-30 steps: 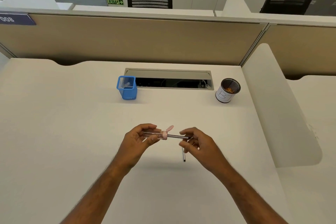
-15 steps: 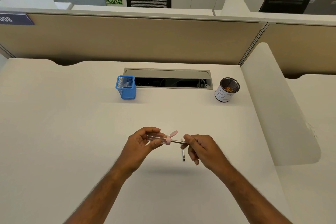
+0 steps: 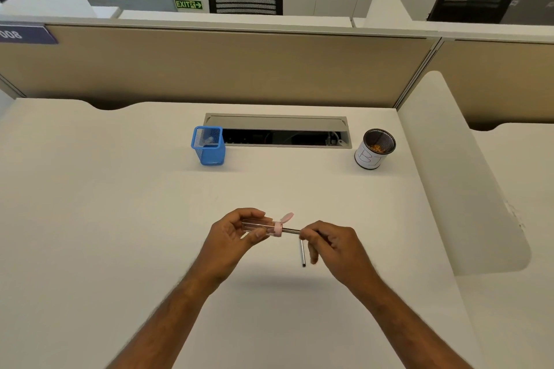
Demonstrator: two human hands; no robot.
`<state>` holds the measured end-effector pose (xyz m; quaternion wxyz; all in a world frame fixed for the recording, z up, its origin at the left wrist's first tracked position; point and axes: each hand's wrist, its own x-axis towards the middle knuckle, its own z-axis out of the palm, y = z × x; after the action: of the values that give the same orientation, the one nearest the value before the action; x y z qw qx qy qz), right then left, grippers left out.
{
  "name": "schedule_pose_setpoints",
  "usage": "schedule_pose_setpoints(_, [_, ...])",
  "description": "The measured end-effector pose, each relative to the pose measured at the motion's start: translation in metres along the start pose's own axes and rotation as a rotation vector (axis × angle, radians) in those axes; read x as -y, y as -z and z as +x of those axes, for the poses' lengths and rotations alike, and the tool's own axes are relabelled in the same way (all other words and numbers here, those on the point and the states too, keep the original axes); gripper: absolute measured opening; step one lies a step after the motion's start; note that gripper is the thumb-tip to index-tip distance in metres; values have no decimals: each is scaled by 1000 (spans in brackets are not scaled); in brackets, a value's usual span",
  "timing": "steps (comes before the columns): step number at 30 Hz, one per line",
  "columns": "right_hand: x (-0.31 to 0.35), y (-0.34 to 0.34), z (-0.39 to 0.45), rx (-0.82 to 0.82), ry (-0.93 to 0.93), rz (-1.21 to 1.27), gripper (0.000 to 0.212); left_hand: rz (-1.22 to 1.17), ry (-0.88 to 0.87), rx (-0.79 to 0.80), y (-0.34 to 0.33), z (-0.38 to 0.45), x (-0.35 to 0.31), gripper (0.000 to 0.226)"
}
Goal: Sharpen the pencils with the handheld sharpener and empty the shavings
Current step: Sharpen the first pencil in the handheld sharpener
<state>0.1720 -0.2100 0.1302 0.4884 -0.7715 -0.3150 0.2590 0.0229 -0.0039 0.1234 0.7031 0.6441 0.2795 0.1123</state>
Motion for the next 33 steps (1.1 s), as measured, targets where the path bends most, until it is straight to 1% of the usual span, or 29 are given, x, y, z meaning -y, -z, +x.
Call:
schedule_pose_setpoints(2, [0, 1, 2, 40, -73, 52, 37, 0, 6, 12, 0, -2, 2, 28])
schedule_pose_setpoints(4, [-2, 2, 4, 85, -101, 99, 44, -6, 12, 13, 0, -3, 3, 29])
schedule_pose_setpoints(6, [-3, 3, 5, 114, -93, 137, 38, -6, 11, 5, 1, -4, 2, 29])
schedule_pose_setpoints(8, [-3, 3, 6, 113, -99, 184, 23, -29, 9, -10, 1, -2, 1, 29])
schedule_pose_setpoints(10, [-4, 2, 5, 90, -72, 151, 31, -42, -1, -31, 2, -1, -1, 29])
schedule_pose_setpoints(11, [-6, 2, 4, 71, -40, 108, 31, -44, -6, -37, 2, -1, -3, 32])
schedule_pose_setpoints(15, [-8, -2, 2, -31, 49, 50, 12, -66, -10, -26, 1, 1, -5, 37])
schedule_pose_setpoints(18, [-6, -2, 2, -62, 100, -4, 11, -58, -7, -26, 0, 1, -2, 29])
schedule_pose_setpoints(20, [-5, -2, 3, -62, 94, -50, 19, -68, -1, -22, 0, 1, 0, 27])
schedule_pose_setpoints(21, [-5, -2, 4, -56, 60, -43, 26, -61, 2, -21, 1, 0, 0, 27])
schedule_pose_setpoints(24, [-4, -3, 5, 22, -80, 39, 44, -14, 1, -8, 1, 0, 1, 28])
schedule_pose_setpoints(27, [-5, -1, 7, 83, -123, 104, 51, -16, 10, -4, 2, 0, 3, 30])
schedule_pose_setpoints(28, [-5, 0, 7, 88, -124, 133, 50, -7, 9, -8, 2, 0, 3, 29])
schedule_pose_setpoints(30, [-5, 1, 8, 94, -115, 181, 37, 2, 2, -17, 3, 1, 2, 29])
schedule_pose_setpoints(31, [-5, 2, 8, 100, -101, 182, 30, -11, 2, -24, 3, 1, 2, 29])
schedule_pose_setpoints(33, [-5, 2, 7, 84, -61, 137, 26, -32, 3, -31, 4, 1, 2, 30])
